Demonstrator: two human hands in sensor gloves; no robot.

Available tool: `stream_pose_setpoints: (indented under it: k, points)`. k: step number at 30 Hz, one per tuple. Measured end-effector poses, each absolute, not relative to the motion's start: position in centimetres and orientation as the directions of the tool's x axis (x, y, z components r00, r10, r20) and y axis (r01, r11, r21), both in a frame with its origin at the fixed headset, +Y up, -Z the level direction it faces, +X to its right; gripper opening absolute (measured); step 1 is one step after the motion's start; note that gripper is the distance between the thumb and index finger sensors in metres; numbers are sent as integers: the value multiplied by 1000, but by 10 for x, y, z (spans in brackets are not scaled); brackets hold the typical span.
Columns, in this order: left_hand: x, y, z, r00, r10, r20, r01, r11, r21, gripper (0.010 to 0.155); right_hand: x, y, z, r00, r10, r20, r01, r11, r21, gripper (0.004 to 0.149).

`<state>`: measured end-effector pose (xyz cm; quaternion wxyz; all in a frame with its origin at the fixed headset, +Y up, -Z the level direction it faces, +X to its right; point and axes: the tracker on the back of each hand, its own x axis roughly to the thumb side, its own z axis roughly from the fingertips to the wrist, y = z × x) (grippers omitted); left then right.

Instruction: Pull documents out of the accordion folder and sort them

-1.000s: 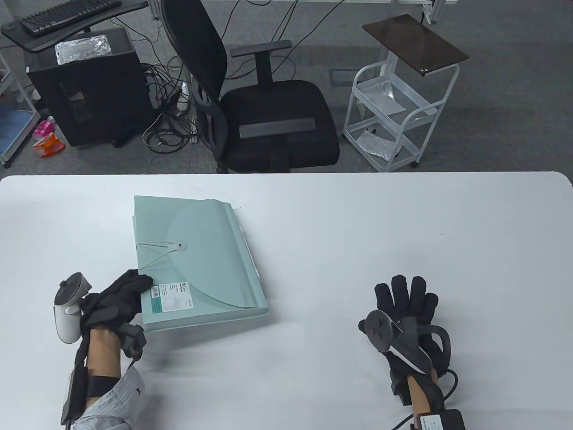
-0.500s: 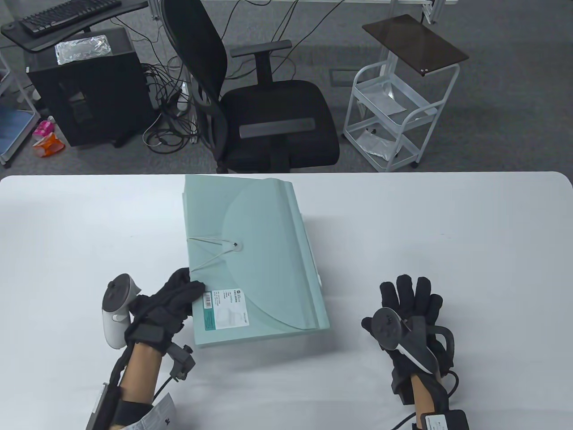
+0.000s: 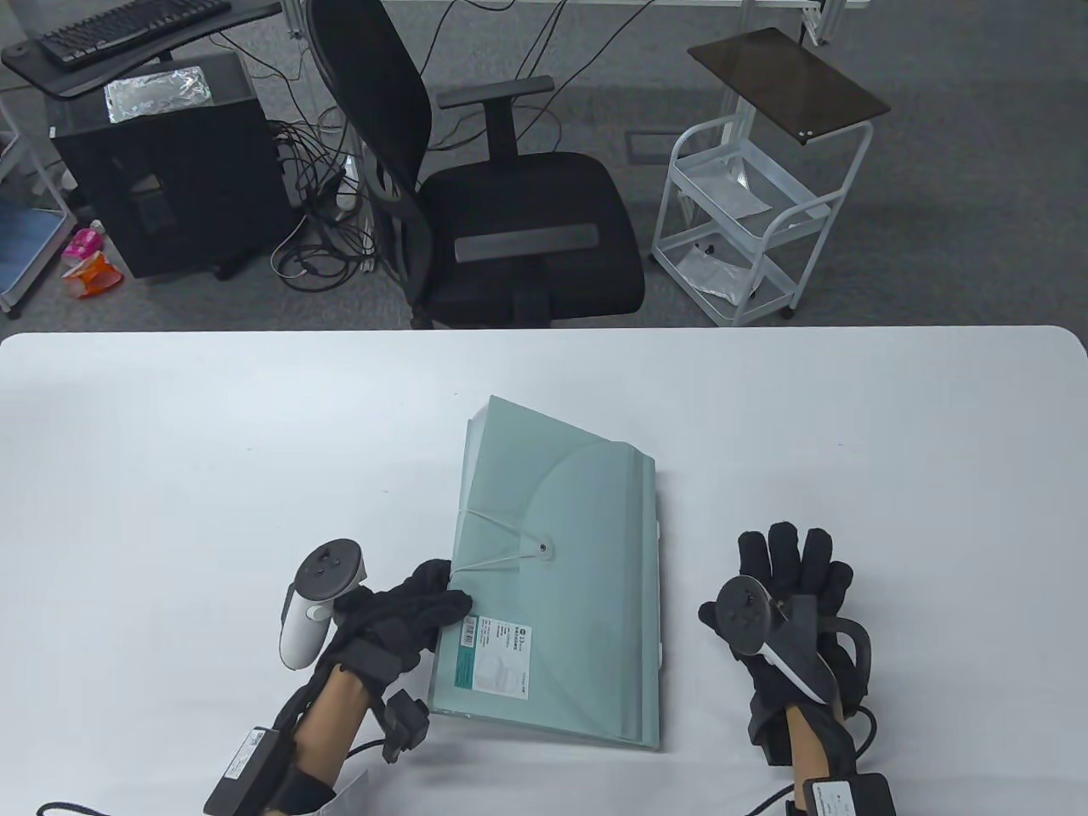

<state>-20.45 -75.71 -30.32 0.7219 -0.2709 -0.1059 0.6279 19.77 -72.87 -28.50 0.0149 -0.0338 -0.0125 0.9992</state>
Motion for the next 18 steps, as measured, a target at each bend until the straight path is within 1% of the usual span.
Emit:
stream_pose_setpoints:
  k: [4, 6, 9, 11, 13, 15, 18]
  points:
    - [-203, -767, -302, 192, 953, -236, -845, 38, -533, 61, 198, -729, -285, -997, 34, -64, -32, -999, -30, 88]
    - [-205, -769, -303, 274, 930, -246, -824, 95, -559, 63, 198, -729, -285, -997, 37, -64, -35, -999, -30, 87]
    - [-208, -772, -302, 358, 890, -281, -801, 137, -583, 65, 198, -729, -285, -997, 36, -61, -34, -999, -29, 87]
    - [-209, -774, -302, 458, 846, -274, -761, 213, -612, 66, 197, -729, -285, -998, 35, -55, -33, -999, -29, 87]
    - [-210, -776, -303, 580, 778, -242, -687, 307, -659, 67, 196, -730, -285, -998, 26, -51, -25, -999, -26, 87]
    - [-210, -779, -305, 633, 738, -234, -652, 346, -674, 68, 195, -730, -284, -999, 20, -49, -19, -1000, -24, 87]
    - [-212, -782, -306, 650, 716, -254, -652, 353, -671, 68, 193, -730, -284, -999, 19, -42, -18, -999, -30, 87]
